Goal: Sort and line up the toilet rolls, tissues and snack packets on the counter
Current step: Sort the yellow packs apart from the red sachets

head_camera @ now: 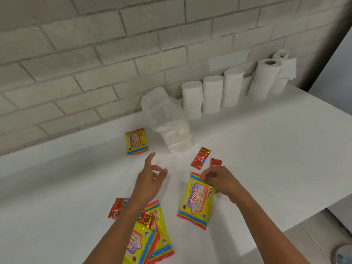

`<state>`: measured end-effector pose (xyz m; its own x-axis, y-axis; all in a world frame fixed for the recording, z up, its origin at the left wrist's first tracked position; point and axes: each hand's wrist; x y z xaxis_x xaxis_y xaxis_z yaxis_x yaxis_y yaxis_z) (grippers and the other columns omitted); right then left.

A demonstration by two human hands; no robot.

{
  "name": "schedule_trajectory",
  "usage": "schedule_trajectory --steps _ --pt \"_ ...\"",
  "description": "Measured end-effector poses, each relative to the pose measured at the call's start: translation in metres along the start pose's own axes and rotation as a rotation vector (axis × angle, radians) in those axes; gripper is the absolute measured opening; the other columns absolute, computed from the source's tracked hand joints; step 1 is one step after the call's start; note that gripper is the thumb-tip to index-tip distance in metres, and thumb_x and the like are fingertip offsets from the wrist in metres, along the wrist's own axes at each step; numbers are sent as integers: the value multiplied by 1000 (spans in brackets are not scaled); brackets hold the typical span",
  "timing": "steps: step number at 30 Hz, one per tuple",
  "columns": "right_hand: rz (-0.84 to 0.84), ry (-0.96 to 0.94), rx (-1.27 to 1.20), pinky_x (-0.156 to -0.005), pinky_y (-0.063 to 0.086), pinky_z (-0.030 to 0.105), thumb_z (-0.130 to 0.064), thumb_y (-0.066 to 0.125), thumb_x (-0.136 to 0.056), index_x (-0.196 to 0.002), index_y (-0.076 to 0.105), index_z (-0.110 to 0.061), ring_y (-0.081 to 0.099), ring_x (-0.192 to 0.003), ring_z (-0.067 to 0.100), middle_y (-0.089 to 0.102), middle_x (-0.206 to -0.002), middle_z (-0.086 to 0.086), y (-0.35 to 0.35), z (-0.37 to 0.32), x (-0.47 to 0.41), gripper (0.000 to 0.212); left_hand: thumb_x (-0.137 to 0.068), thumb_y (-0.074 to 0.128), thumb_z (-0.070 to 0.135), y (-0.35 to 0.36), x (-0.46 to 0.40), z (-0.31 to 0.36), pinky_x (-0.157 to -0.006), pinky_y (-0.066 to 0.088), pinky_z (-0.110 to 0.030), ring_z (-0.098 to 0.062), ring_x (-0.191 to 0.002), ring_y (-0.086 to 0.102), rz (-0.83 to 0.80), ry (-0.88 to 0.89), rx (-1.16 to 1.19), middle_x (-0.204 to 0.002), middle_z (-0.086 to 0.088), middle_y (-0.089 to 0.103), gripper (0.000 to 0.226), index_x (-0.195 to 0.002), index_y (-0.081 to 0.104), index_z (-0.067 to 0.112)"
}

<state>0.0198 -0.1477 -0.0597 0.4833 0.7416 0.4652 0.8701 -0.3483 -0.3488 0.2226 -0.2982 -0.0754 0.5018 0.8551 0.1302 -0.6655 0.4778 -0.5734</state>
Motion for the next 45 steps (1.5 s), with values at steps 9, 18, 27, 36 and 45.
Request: schedule_trajectory --steps 9,18,27,36,45 --pt "-143 -177 -45 -81 56 36 -15 69 -91 -87 71 -20 70 -87 19 75 -96 10 8 -41 -10 7 -95 64 39 31 46 8 -79 54 -13 -1 -107 64 -213 -42 140 -125 16 63 54 -142 38 45" --pt "-72 -311 -224 -80 55 34 -19 71 -91 -94 74 -27 68 -89 15 72 -99 -2 29 -74 -22 9 -95 66 32 -7 31 0 -79 56 -18 0 -94 70 -48 -46 243 -107 16 72 17 -111 62 32" --pt "20 -218 -296 -86 57 43 -23 67 -93 -114 64 -32 70 -94 26 70 -100 1 23 -52 -34 23 -97 63 19 -71 -53 -23 -81 58 -34 -19 -94 72 216 -189 401 -108 -2 73 20 -117 62 17" --pt "84 -116 -238 -70 51 31 -20 64 -96 -106 67 -25 68 -84 24 70 -98 3 18 -28 -36 12 -84 69 10 -83 -150 -46 -69 57 -34 -22 -78 68 201 -413 460 -104 -11 72 21 -103 66 18" --pt "82 -75 -115 -81 57 38 -29 65 -95 -104 65 -32 71 -89 21 67 -104 -3 25 -12 -33 10 -69 83 36 -76 -186 -70 -75 62 -40 -26 -87 72 249 -457 241 -104 -5 71 47 -111 67 22"
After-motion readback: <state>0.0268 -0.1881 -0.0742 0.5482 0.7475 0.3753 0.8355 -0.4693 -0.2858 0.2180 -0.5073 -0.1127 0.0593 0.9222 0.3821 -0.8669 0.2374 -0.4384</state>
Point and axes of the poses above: each hand's wrist, its own x-axis away from the middle knuckle, its own y-axis out of the palm, z = x × y
